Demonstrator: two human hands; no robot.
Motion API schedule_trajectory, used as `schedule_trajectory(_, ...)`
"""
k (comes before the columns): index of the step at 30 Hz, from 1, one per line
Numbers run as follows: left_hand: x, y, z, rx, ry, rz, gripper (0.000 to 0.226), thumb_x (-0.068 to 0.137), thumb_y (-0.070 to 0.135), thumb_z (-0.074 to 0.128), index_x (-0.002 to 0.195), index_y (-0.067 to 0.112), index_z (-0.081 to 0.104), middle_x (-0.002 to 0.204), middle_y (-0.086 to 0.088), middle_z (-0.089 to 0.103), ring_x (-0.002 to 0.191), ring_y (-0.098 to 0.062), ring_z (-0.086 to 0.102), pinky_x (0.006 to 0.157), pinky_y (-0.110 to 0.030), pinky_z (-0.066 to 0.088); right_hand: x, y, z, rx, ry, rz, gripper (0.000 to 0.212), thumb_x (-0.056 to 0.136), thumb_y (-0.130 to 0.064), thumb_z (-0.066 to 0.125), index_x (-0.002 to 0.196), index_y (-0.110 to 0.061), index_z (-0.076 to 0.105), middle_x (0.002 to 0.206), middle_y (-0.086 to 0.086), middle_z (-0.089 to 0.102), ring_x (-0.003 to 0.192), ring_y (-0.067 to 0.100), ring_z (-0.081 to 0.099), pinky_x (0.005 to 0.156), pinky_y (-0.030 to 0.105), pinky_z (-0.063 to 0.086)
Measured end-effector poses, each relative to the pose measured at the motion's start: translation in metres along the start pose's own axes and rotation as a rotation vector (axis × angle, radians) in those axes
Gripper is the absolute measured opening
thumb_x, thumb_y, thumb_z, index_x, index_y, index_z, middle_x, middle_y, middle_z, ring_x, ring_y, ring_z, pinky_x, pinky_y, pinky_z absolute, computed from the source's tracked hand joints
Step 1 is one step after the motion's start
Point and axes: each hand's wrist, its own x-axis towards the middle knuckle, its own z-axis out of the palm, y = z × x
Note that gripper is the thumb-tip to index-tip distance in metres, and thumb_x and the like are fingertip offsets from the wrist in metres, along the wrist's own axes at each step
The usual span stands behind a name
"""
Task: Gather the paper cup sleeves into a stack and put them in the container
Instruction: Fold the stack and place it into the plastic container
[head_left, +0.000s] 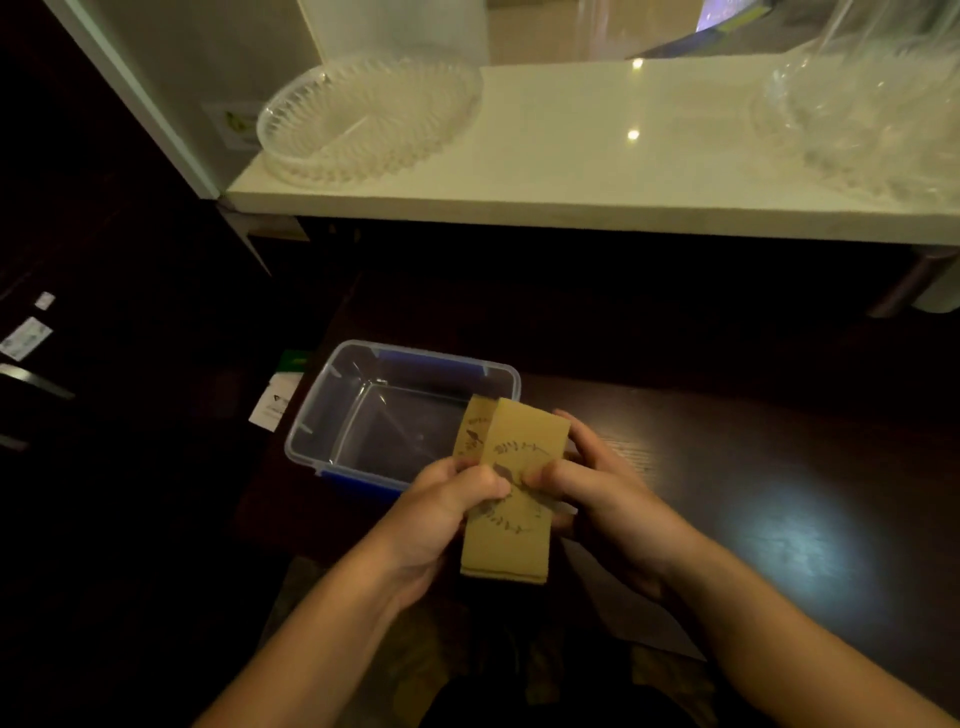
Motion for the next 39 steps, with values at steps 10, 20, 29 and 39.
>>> schedule_trajectory(10,0.089,0.029,-0.127,0.125,0.195,-0.01,0.023,0.08,0.026,0.063,0.101,0.02,0.069,0.083,-0.005,0.078,0.09,-0.027,0.069,0.07,-0.04,0.053,0.012,0.014,-0.008,0.182,0.338,-0.09,0.053,0.076,-0.03,0.07,0.127,-0.027,0.055,0.102,0.005,0.07,0.087,0.022,0.069,0.065,0.03,0.057)
schedule_trajectory(20,0.138,0.007,-0.14,0.274,0.075,-0.194,0.029,0.075,0.024,0.07,0.103,0.019,0.065,0.097,-0.009,0.073,0.09,-0.026,0.067,0.06,-0.035,0.054,0.028,0.054,0.0,0.083,0.458,0.027,0.044,0.085,-0.032,0.06,0.128,-0.024,0.055,0.112,0.009,0.068,0.096,0.023,0.07,0.076,0.035,0.058)
schedule_trajectory(29,0.143,0.004,-0.131,0.375,0.027,-0.194,0.028,0.075,0.03,0.068,0.102,0.021,0.065,0.1,-0.003,0.069,0.097,-0.02,0.059,0.087,-0.044,0.047,0.045,0.05,0.044,-0.106,0.307,-0.005,0.056,0.091,-0.011,0.055,0.085,-0.065,0.065,0.098,-0.02,0.075,0.094,0.01,0.072,0.069,0.021,0.058)
schedule_trajectory(39,0.153,-0.001,-0.13,0.351,0.052,-0.155,0.025,0.076,0.03,0.067,0.099,0.022,0.064,0.099,-0.004,0.07,0.094,-0.02,0.064,0.07,-0.038,0.051,0.053,0.055,0.045,-0.23,0.379,-0.076,0.047,0.09,-0.013,0.055,0.109,-0.055,0.063,0.106,-0.009,0.075,0.097,0.013,0.071,0.082,0.036,0.059)
